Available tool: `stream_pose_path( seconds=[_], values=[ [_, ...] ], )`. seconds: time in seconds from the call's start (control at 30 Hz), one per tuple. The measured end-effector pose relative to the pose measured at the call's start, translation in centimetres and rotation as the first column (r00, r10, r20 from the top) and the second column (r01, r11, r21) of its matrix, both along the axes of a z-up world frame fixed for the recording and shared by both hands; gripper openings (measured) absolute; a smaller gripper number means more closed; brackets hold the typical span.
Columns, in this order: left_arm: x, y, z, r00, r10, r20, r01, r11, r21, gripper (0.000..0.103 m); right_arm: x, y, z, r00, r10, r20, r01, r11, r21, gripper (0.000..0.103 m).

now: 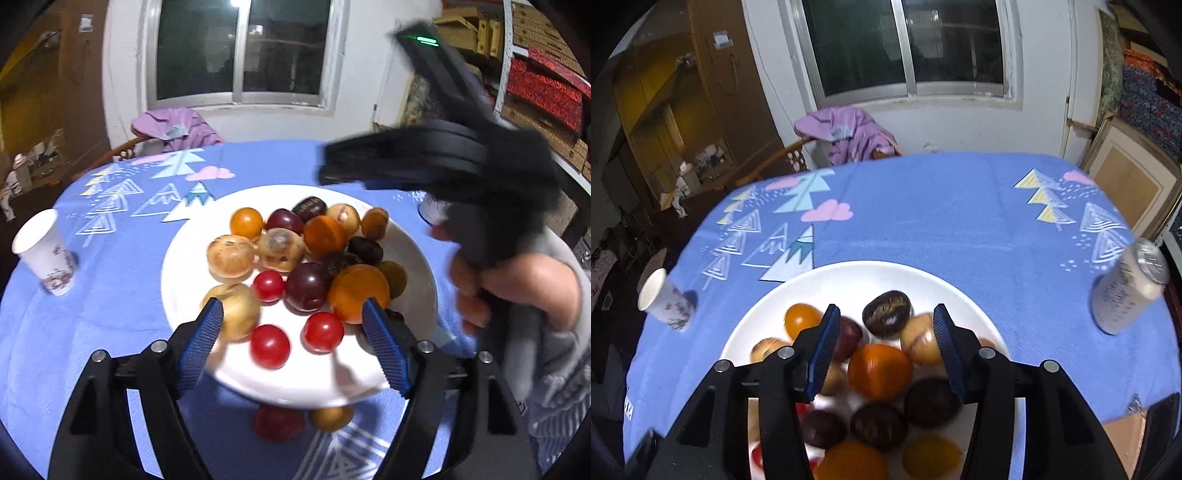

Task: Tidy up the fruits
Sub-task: 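Grasp the last red tomato with the left gripper while the right reaches for the small yellow fruit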

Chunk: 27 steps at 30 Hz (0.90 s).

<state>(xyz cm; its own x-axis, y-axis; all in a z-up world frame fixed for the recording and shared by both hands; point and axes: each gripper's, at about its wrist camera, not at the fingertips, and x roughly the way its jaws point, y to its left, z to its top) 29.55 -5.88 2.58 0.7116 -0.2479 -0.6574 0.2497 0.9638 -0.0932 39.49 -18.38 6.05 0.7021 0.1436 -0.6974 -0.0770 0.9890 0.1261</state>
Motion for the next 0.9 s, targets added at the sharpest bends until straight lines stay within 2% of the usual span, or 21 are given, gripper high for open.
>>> stream_pose_path(
  seconds=[0.17, 0.27, 0.37, 0.47, 0.53, 0.57, 0.6, 0.67, 0.73, 0.9],
  values=[
    [-3.1, 2.5, 1.2, 0.998, 0.051, 0.032, -0.051, 0.999, -0.008, 0.076, -6.9, -1.5, 2.2, 0.997, -0.004, 0.082, 0.001, 0.999, 0.034, 0.062],
    [-5.6, 4.6, 1.1, 0.993, 0.103, 0.055, -0.103, 0.995, -0.001, 0.083, -12.0, -2.7, 2.5, 0.992, -0.01, 0.128, -0.002, 0.996, 0.092, 0.07],
    [-7.6, 7.3, 0.1, 0.987, 0.156, 0.036, -0.155, 0.988, -0.021, 0.084, -16.6, -3.8, 1.8, 0.986, -0.033, 0.166, 0.008, 0.989, 0.149, 0.078],
    [-8.6, 9.0, -1.2, 0.979, 0.205, -0.001, -0.205, 0.978, -0.043, 0.084, -20.4, -4.8, -0.6, 0.975, -0.073, 0.21, 0.03, 0.98, 0.199, 0.079],
    [-8.7, 9.4, -1.8, 0.977, 0.214, -0.023, -0.215, 0.975, -0.05, 0.084, -21.7, -5.2, -2.7, 0.973, -0.1, 0.21, 0.053, 0.975, 0.217, 0.08],
    [-8.8, 9.4, -1.9, 0.976, 0.215, -0.019, -0.216, 0.976, -0.043, 0.084, -21.8, -5.3, -3.8, 0.979, -0.116, 0.166, 0.08, 0.975, 0.209, 0.08],
    [-8.7, 9.2, -1.9, 0.977, 0.212, -0.013, -0.213, 0.977, -0.035, 0.084, -21.4, -5.2, -4.2, 0.985, -0.095, 0.141, 0.064, 0.975, 0.214, 0.08],
    [-8.7, 8.2, -2.0, 0.981, 0.193, 0.009, -0.193, 0.981, 0.002, 0.084, -21.3, -5.1, -4.2, 0.986, -0.085, 0.146, 0.052, 0.975, 0.218, 0.08],
    [-8.6, 6.9, -2.2, 0.986, 0.164, 0.026, -0.165, 0.985, 0.056, 0.084, -21.5, -4.7, -4.1, 0.984, -0.07, 0.161, 0.04, 0.982, 0.183, 0.08],
    [-8.0, 4.7, -3.1, 0.995, 0.093, 0.023, -0.095, 0.987, 0.133, 0.084, -21.6, -4.4, -4.1, 0.983, -0.063, 0.17, 0.034, 0.985, 0.167, 0.08]
  ],
)
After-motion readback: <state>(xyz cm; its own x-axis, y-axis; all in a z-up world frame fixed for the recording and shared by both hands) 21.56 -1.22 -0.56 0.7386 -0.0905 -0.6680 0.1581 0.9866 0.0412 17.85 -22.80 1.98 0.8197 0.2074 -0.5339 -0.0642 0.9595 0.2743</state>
